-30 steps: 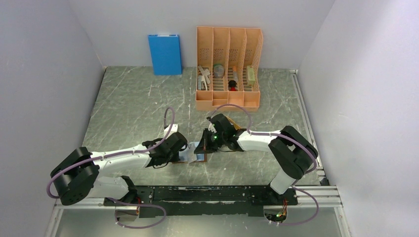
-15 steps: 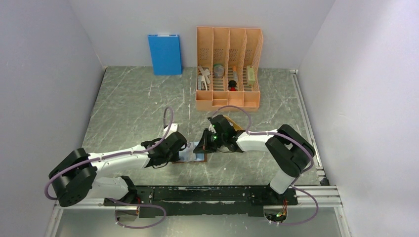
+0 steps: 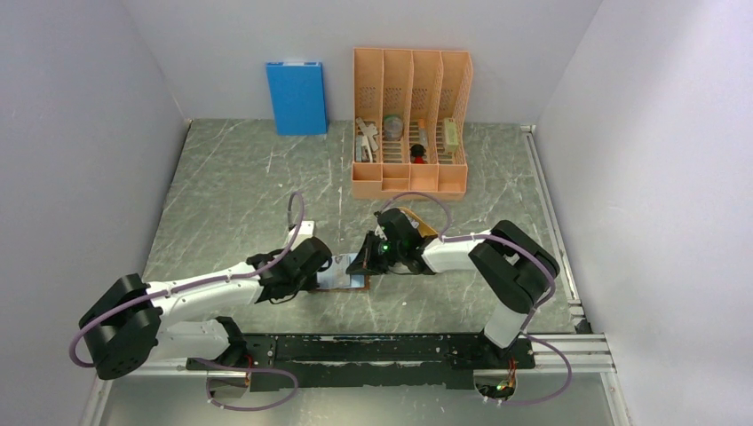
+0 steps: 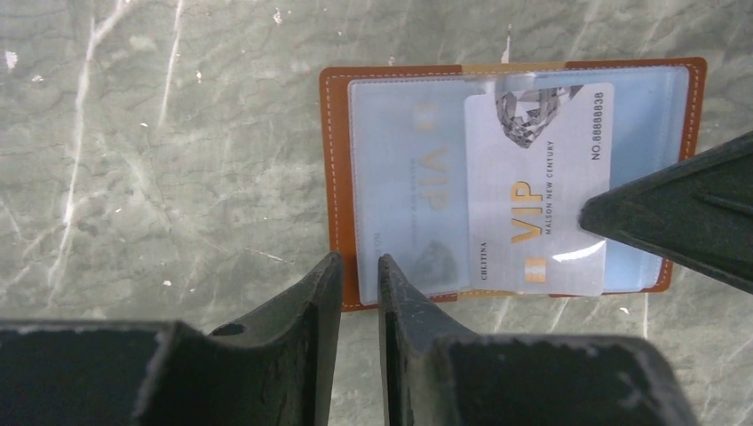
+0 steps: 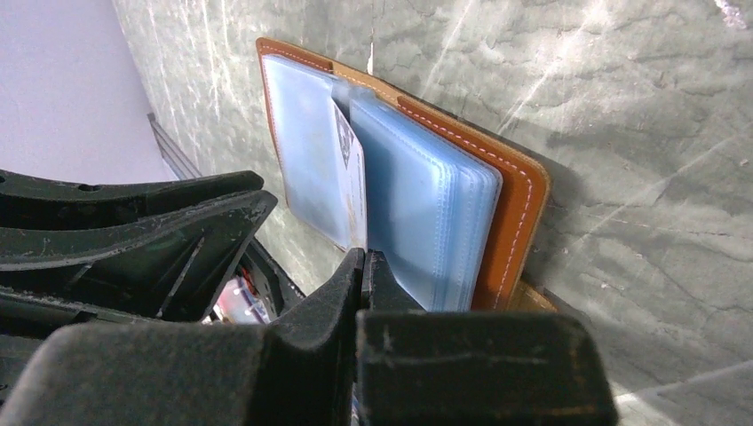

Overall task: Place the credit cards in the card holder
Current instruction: Insert the credit card into the card holder.

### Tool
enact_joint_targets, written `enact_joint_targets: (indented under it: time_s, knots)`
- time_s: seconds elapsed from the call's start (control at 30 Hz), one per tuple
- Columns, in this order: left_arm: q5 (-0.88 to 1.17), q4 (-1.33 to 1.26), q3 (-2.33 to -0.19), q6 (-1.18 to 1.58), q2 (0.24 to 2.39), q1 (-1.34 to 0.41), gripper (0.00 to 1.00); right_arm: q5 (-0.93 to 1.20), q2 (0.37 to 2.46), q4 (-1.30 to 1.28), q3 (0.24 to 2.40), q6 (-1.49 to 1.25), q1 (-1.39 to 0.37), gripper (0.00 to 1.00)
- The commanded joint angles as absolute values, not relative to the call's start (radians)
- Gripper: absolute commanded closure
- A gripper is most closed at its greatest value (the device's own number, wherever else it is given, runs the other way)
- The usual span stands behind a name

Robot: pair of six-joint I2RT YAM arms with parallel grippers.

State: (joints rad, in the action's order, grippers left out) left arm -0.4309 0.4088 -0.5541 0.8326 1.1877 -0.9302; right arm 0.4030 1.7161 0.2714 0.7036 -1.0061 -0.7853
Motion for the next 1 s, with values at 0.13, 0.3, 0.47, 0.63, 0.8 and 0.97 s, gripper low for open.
enact_joint_targets:
  time_s: [0.13,0.3,0.47,0.63,0.8,0.97]
  knots:
    - [-0.487,0.438,-0.537,0.861,1.224,-0.924,0.77,0.354,1.735,0.280,0.697,-1.015,-0.790,1.00]
    - [-0.465,0.405,-0.520,0.854,1.246,-0.923,0.78,0.354,1.745,0.280,0.705,-1.016,-0.791,1.00]
    - [-0.440,0.378,-0.508,0.848,1.267,-0.922,0.79,0.357,1.759,0.278,0.716,-1.016,-0.803,1.00]
    - [-0.419,0.359,-0.497,0.847,1.266,-0.922,0.81,0.353,1.776,0.281,0.727,-1.027,-0.822,1.00]
    - [-0.412,0.353,-0.495,0.840,1.264,-0.922,0.81,0.340,1.786,0.279,0.744,-1.037,-0.842,1.00]
    - [-0.404,0.348,-0.493,0.836,1.260,-0.922,0.82,0.337,1.803,0.272,0.767,-1.037,-0.861,1.00]
